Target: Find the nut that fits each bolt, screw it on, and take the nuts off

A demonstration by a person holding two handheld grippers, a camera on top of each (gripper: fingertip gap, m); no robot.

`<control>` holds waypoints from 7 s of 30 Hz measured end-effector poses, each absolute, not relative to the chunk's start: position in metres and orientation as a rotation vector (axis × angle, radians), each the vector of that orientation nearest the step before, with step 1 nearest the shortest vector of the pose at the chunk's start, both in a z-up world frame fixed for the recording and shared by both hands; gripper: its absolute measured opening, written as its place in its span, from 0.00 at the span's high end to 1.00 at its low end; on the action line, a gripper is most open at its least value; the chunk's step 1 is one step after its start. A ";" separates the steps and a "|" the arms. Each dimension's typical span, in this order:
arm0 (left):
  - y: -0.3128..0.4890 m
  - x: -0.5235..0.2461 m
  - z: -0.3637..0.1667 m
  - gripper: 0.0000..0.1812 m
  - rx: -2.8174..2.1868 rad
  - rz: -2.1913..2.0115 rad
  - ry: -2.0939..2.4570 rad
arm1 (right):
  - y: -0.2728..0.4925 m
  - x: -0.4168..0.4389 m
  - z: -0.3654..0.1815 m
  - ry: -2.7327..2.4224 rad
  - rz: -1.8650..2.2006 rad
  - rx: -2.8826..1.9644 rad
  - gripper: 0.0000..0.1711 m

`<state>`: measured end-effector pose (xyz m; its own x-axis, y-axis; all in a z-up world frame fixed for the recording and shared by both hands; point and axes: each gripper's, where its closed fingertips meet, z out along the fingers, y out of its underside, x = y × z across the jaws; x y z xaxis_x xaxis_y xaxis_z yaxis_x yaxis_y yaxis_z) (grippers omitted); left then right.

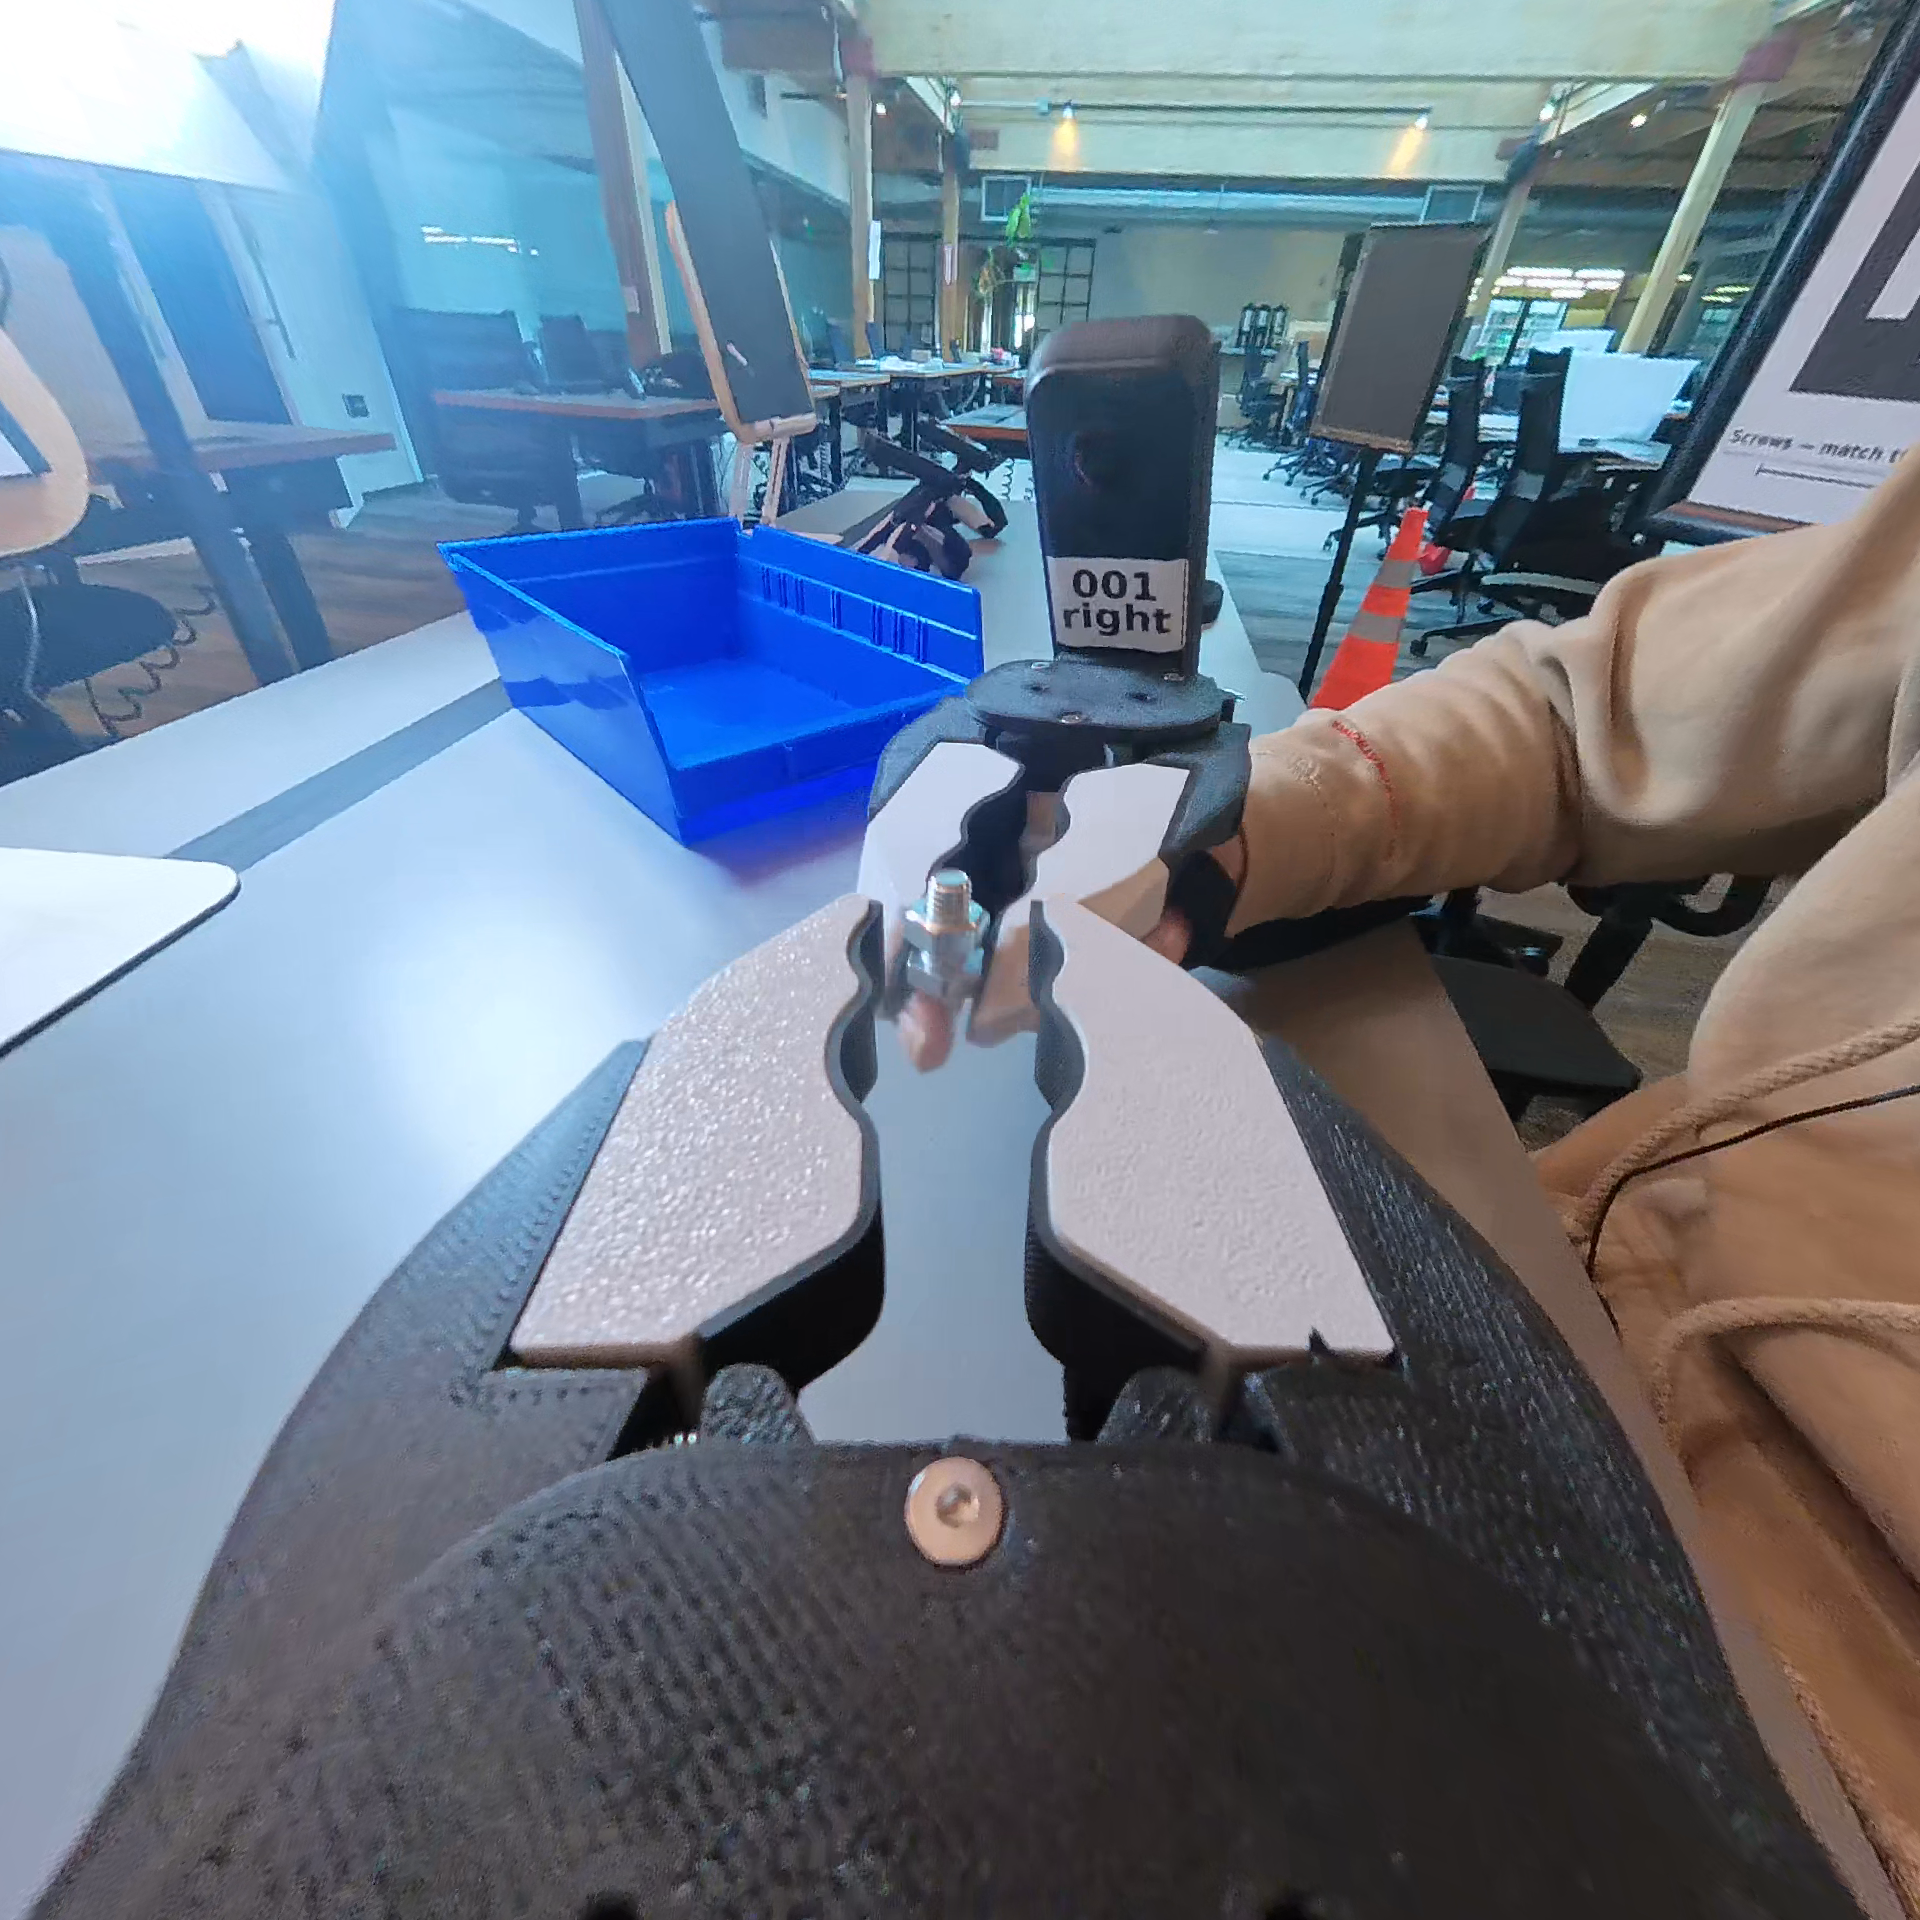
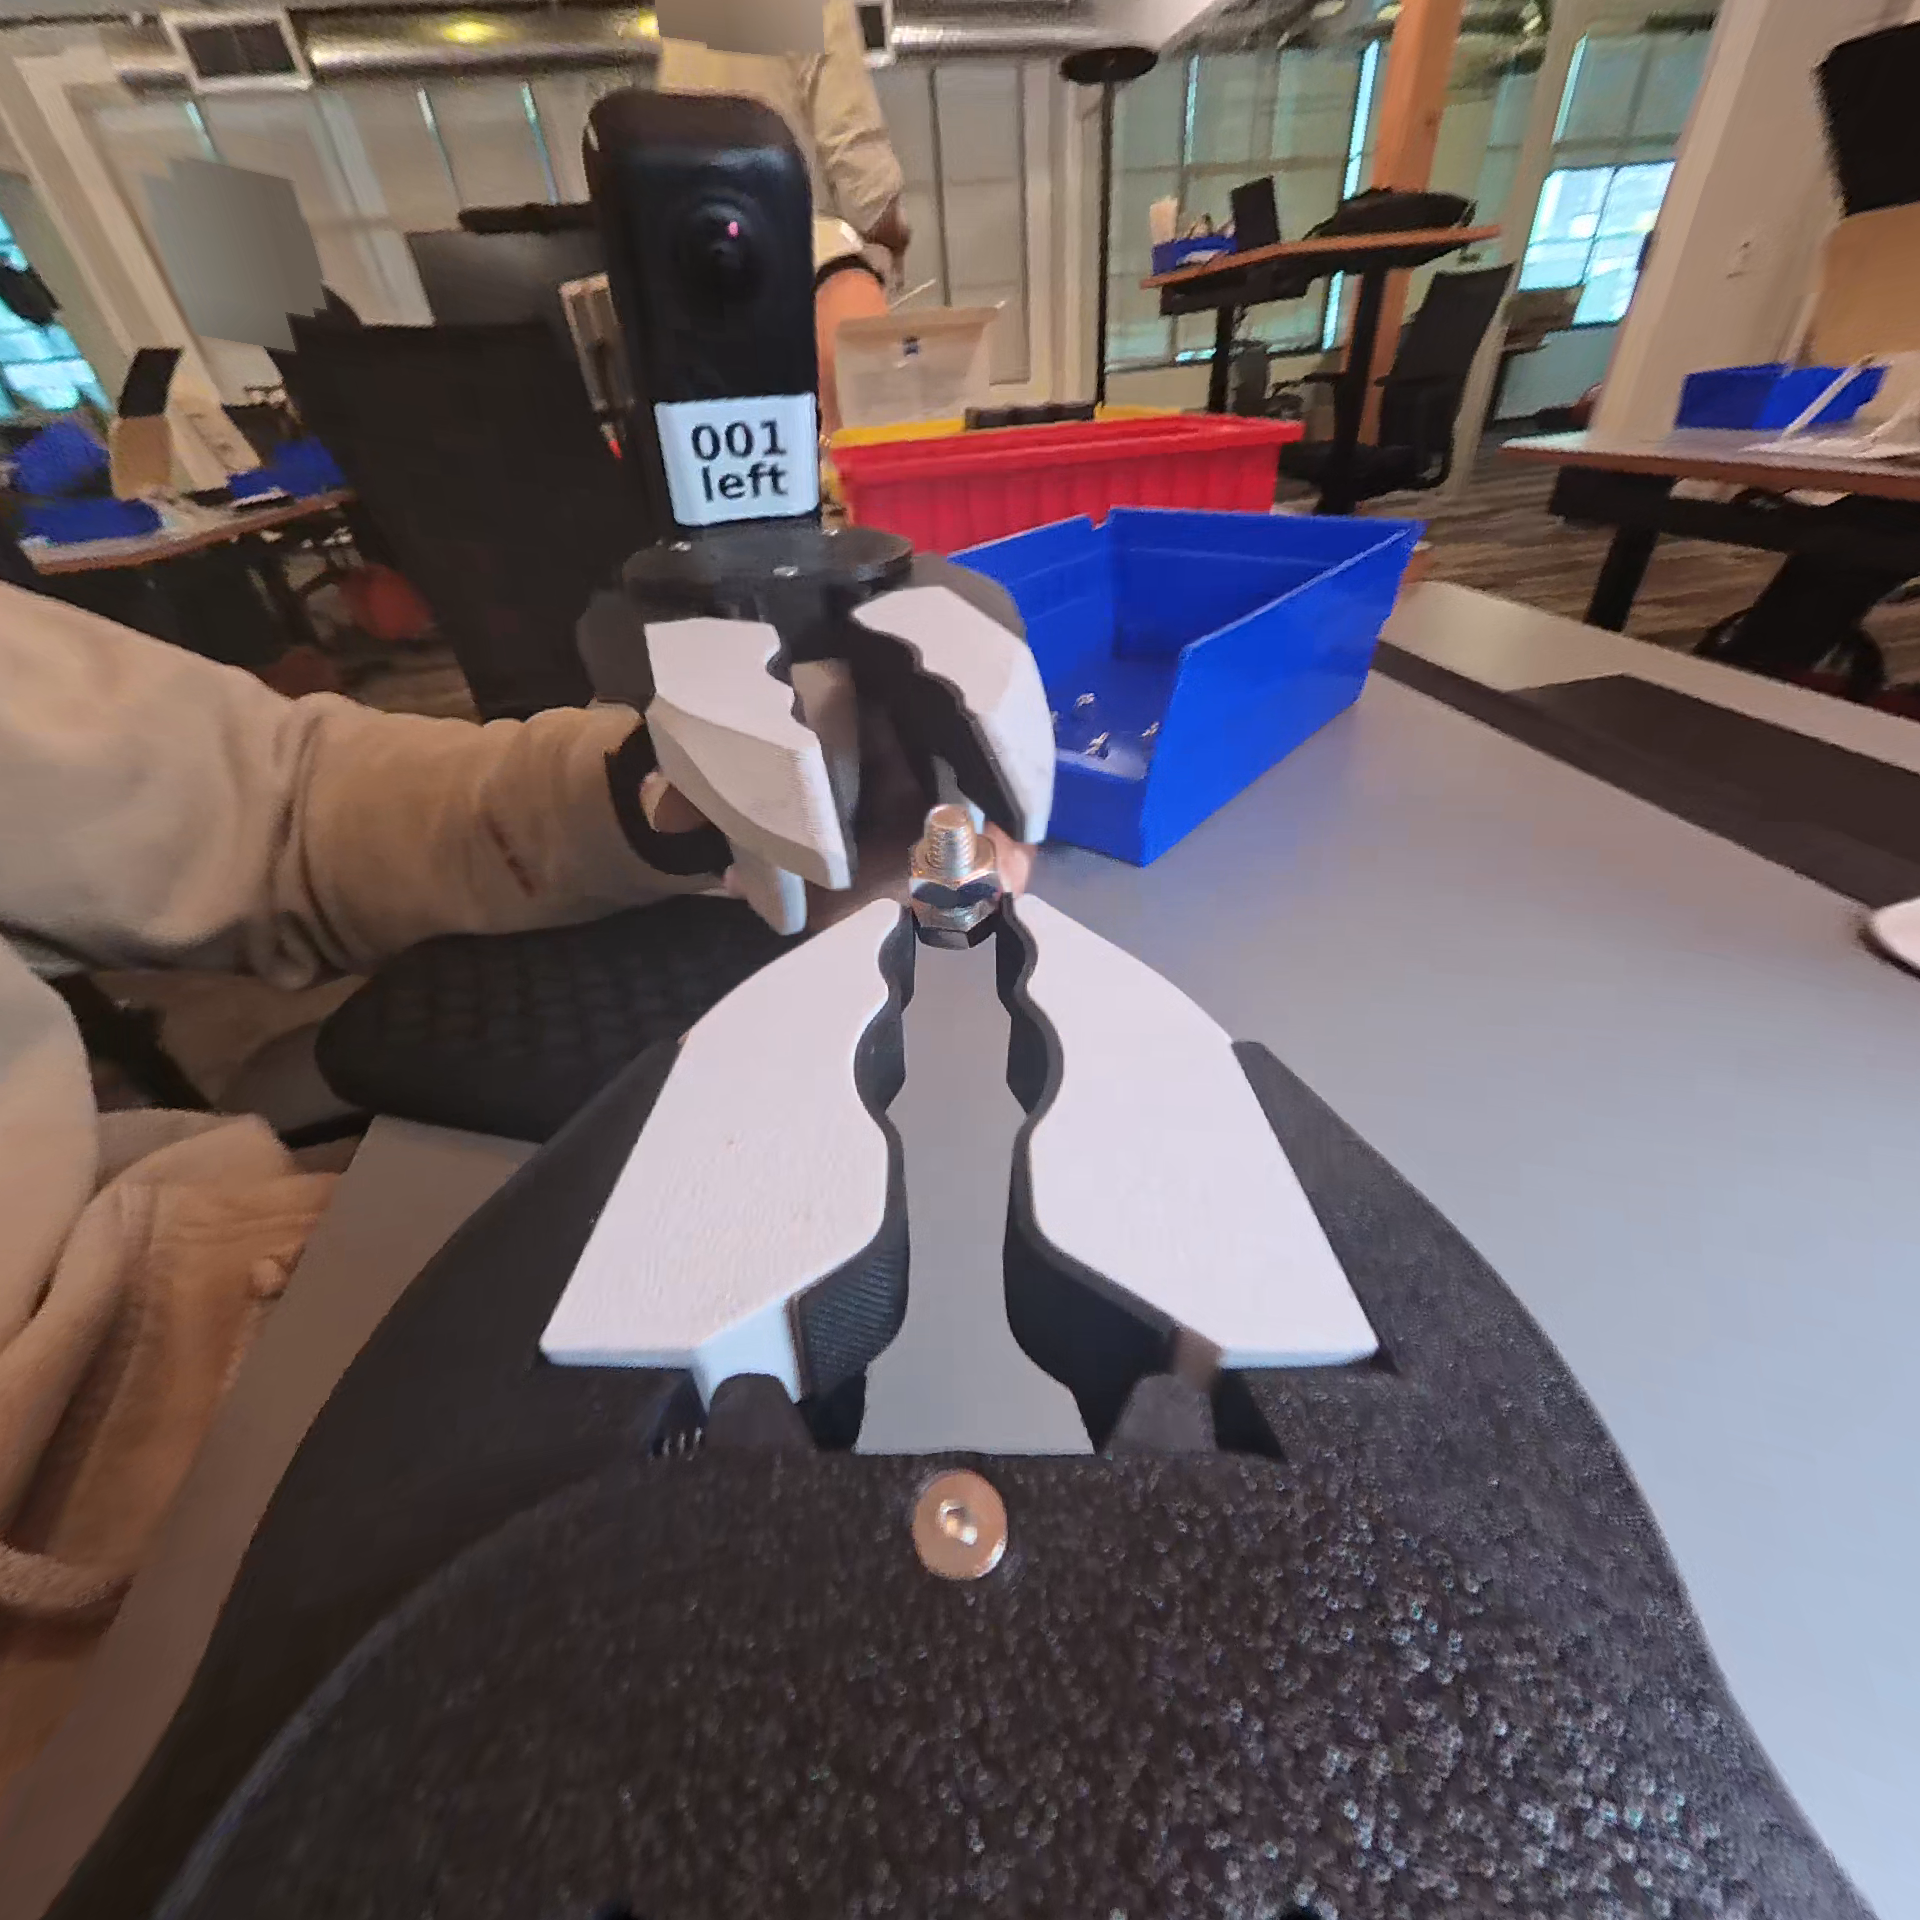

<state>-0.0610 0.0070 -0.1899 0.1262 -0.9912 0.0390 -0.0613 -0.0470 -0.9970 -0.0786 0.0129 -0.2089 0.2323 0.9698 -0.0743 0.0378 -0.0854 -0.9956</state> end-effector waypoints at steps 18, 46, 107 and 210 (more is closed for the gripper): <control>0.006 -0.058 -0.204 0.93 -1.397 -1.071 1.208 | 0.007 -0.081 -0.224 -1.094 1.132 -1.532 0.91; 0.006 -0.060 -0.187 0.96 -1.412 -1.244 1.069 | 0.006 -0.080 -0.208 -1.038 1.150 -1.415 0.91; 0.016 -0.059 -0.201 0.78 -1.423 -1.088 1.109 | 0.024 -0.072 -0.224 -1.035 1.031 -1.568 0.92; 0.010 -0.061 -0.207 0.94 -1.401 -1.077 1.192 | 0.036 -0.062 -0.240 -1.014 0.963 -1.709 0.92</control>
<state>-0.0612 0.0104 -0.2071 0.1299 -0.9909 0.0350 -0.1355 -0.0527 -0.9894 -0.0616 0.0360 -0.2395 0.3599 0.9176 -0.1691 0.2165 -0.2584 -0.9415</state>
